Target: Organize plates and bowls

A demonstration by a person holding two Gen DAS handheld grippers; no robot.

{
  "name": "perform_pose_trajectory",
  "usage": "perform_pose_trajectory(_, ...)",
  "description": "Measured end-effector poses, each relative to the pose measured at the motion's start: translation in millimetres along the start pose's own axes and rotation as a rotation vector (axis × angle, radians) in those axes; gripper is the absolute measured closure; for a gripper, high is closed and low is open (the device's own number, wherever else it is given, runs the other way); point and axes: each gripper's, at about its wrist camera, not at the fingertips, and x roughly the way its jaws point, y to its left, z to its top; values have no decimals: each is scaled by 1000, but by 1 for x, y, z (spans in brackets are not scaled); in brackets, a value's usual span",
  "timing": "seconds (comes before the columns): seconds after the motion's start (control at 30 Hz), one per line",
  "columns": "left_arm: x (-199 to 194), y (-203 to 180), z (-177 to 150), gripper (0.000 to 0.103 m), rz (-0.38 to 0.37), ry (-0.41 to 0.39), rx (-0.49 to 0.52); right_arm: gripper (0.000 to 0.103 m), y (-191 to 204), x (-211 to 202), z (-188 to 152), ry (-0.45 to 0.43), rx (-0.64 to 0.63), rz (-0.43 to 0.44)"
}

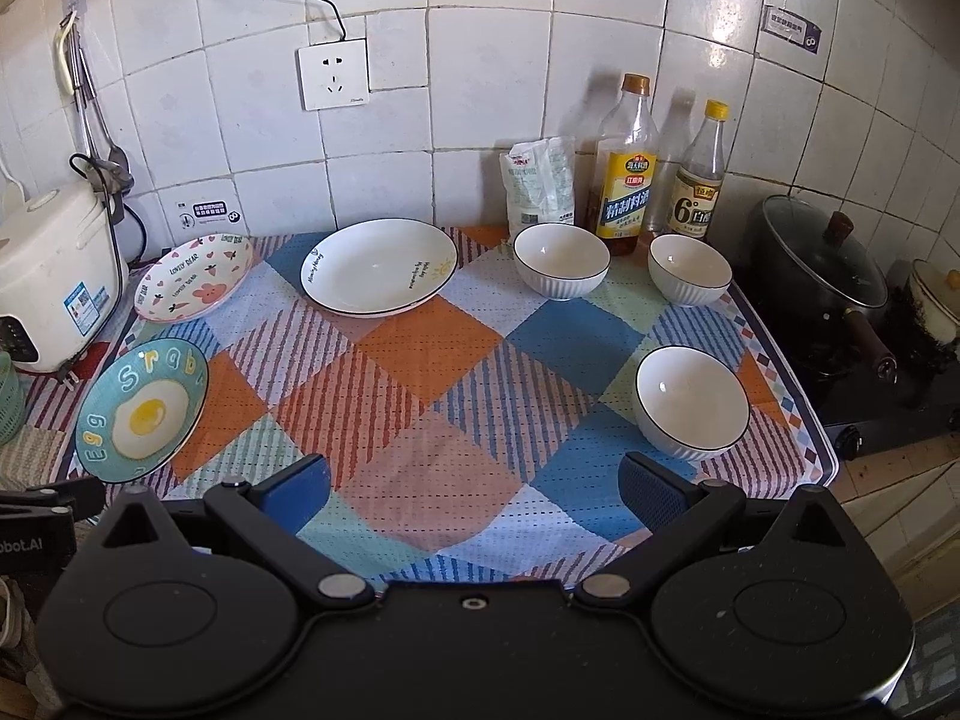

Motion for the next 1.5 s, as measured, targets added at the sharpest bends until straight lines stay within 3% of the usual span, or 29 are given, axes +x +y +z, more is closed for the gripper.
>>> perform_pose_trajectory(0.5,-5,3,-8,3,-46,-88,-20,0,-1,3,-6,2,-10,-2)
perform_pose_trajectory(0.63,-6,4,-7,2,22,-109,-10,0,-3,3,-5,-3,1,-8)
perform_pose_trajectory(1.1,-10,16,-4,2,-47,-54,-9,0,-2,5,-5,-10,22,-25)
perform_pose_trajectory(1.3,-2,26,1,2,-94,11,-61,0,-1,9,-5,-2,20,-22)
perform_pose_trajectory(1.5,2,37,17,2,-72,-6,-69,0,-4,14,1,-26,30,21)
